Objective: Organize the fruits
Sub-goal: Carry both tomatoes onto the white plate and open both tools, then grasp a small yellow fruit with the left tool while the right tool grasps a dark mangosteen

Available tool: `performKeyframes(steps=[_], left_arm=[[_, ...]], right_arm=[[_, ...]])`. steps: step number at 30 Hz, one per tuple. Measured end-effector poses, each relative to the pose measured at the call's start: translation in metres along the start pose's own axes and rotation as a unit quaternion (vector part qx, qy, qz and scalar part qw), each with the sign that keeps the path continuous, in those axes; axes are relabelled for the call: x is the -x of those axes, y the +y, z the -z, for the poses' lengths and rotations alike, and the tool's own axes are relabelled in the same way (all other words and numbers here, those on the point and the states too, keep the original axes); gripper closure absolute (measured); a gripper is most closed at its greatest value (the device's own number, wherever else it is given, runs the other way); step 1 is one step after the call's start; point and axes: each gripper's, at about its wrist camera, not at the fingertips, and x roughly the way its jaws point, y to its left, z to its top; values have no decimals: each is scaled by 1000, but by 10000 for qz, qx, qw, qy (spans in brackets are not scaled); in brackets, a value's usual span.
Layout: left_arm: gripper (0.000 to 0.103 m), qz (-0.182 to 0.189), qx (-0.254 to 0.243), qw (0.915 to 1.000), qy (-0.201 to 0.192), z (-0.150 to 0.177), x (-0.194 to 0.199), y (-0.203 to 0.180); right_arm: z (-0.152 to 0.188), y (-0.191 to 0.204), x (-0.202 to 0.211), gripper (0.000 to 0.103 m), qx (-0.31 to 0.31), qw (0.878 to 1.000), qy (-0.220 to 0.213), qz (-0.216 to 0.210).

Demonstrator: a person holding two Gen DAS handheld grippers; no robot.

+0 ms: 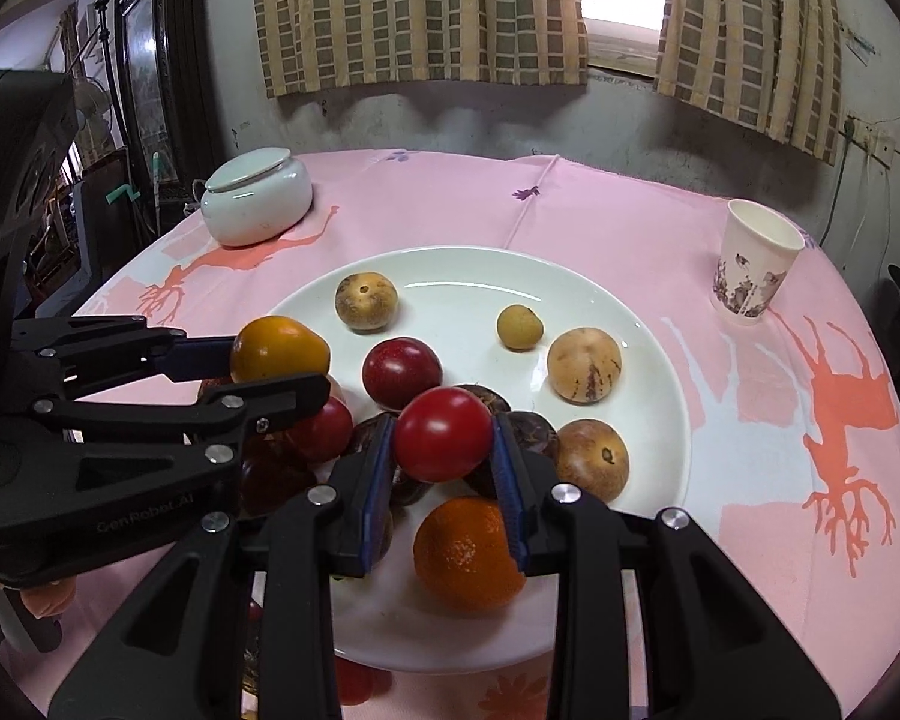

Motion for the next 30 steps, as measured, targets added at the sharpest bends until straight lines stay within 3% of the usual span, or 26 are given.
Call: performKeyframes(steps=[3,5,7,8,12,17,24,30], left_arm=[[51,147,125,9997,-161,0,15,3],[42,110,40,9996,-245,0,26,0],[38,53,8,9994,-353,3,37,-1],[38,118,23,9993,-340,5,42,-1],[38,87,-125,9991,-387,22,62,-6],[38,32,-280,9987,-435,46,87,-8],[25,16,-215,9985,-497,71,112,-13],[24,15,-309,9989,-358,96,110,-27]], right_arm=[[1,-4,6,69,-159,9999,-23,-60],[1,-6,13,64,-180,9998,-75,-89],[1,-10,22,48,-335,9992,-231,8],[1,-13,26,47,-428,9986,-315,-78],[6,-19,44,47,-747,9960,-368,-313],[27,-19,70,47,-744,9963,-333,-263],[59,-23,97,46,-929,9951,-226,-232],[88,-27,112,46,-1228,9913,-283,-369]])
